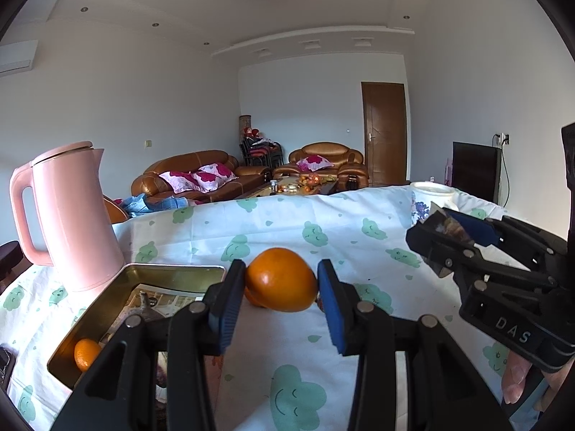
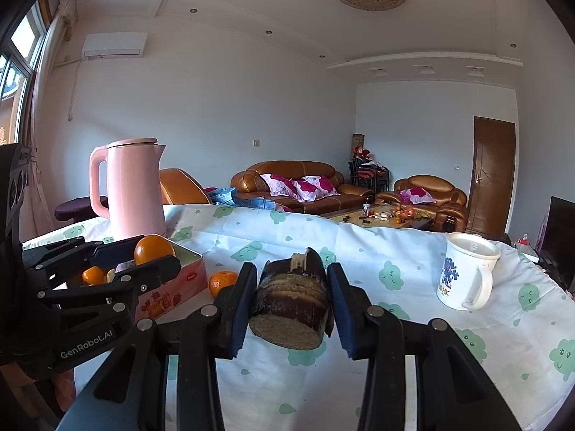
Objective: Organize fruits
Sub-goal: 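Carry the orange and cake roll over the open tin box with both grippers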
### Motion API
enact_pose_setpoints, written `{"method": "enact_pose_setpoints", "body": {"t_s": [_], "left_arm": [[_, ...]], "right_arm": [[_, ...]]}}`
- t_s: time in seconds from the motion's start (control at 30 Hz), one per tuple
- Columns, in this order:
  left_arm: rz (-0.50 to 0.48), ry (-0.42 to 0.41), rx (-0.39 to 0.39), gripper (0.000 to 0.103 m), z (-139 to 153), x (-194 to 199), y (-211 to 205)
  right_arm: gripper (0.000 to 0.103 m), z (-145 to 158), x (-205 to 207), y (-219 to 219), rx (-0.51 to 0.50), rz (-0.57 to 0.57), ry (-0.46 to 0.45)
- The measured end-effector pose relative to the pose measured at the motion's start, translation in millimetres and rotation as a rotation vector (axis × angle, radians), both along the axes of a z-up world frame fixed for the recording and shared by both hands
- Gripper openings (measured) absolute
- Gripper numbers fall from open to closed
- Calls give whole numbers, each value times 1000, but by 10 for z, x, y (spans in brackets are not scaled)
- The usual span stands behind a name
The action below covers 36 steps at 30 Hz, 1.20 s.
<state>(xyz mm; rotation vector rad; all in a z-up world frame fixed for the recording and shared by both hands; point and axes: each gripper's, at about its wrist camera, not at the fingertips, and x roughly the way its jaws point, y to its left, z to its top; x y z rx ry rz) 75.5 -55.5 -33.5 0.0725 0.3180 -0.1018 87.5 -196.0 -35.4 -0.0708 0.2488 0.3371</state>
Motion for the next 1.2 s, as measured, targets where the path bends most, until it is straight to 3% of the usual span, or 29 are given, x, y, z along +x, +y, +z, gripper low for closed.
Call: {"method": "enact_pose_setpoints", "body": {"t_s": [1.2], "left_arm": [[81,74,-40,43,-14,-56,590]], "right_arm": [[43,-5,115,721,-38,130,56]]}}
